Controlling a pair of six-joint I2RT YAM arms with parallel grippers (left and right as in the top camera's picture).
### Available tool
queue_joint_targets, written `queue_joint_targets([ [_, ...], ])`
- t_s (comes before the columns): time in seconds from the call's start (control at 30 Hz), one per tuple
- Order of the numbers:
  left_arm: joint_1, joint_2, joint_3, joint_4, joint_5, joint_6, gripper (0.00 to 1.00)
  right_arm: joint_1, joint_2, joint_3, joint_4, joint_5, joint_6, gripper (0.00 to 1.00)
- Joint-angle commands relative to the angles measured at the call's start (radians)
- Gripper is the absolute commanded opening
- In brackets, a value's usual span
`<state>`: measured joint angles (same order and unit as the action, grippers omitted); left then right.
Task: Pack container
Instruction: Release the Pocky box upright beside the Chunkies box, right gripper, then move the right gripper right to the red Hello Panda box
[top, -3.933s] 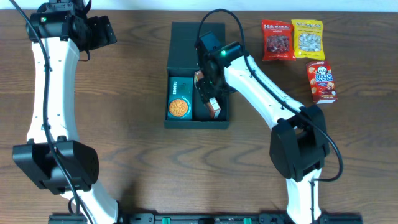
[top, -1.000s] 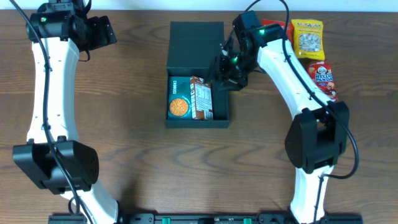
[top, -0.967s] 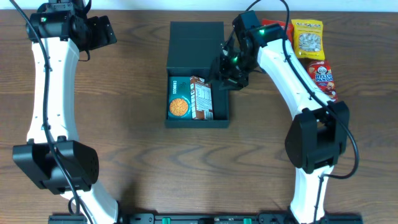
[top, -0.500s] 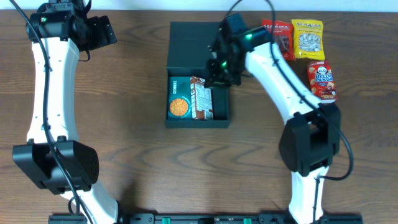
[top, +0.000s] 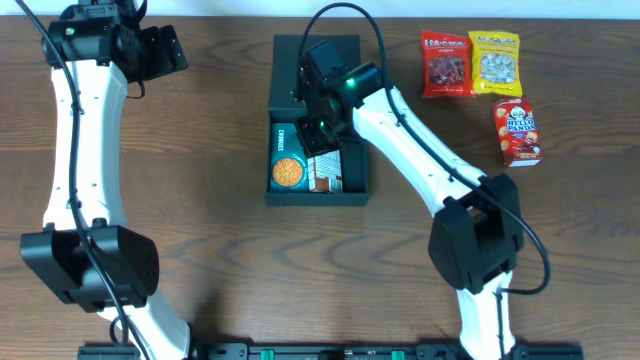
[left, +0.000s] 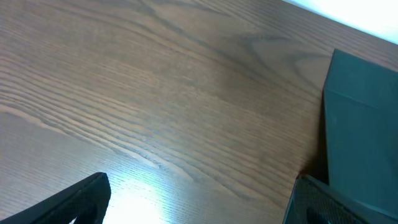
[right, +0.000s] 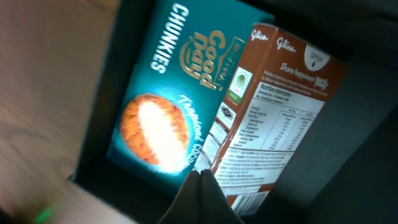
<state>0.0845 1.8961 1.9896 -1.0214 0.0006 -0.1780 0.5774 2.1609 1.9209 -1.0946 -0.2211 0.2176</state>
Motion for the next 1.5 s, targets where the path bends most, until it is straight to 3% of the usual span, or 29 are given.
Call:
queue_joint_targets([
  [0.0,0.007,-0.003,0.015,-0.003,0.0,0.018,0.95,0.0,0.071,-0.007,-0.003,0.023,-0.026,0.01],
  [0.4,0.007,-0.003,0.015,-0.003,0.0,0.018,0.95,-0.006,0.13,-0.006,0.002,0.04,-0.059,0.02],
  [0.67,0.007,-0.003,0.015,0.001,0.0,0.018,0.95,-0.063,0.044,0.079,-0.073,0.055,-0.134,0.01],
  [0.93,0.007,-0.003,0.015,0.0,0.0,0.017,0.95,-0.261,-0.069,0.13,-0.084,0.379,-0.204,0.03],
  [1.03,0.007,-0.003,0.015,-0.003,0.0,0.017,0.95,-0.38,-0.064,0.124,-0.115,0.405,-0.326,0.21],
  [1.17,0.007,-0.003,0.015,-0.006,0.0,0.018,0.95,-0.529,-0.062,0.1,-0.137,0.421,-0.434,0.62],
  [1.27,0.007,-0.003,0.015,-0.005,0.0,0.018,0.95,-0.671,-0.062,0.076,-0.142,0.418,-0.457,0.84],
  [1.4,0.007,-0.003,0.015,-0.003,0.0,0.018,0.95,-0.765,-0.062,0.033,-0.111,0.413,-0.492,0.99],
  [1.47,0.007,-0.003,0.015,0.001,0.0,0.018,0.95,-0.799,-0.062,0.0,-0.083,0.404,-0.493,0.99],
])
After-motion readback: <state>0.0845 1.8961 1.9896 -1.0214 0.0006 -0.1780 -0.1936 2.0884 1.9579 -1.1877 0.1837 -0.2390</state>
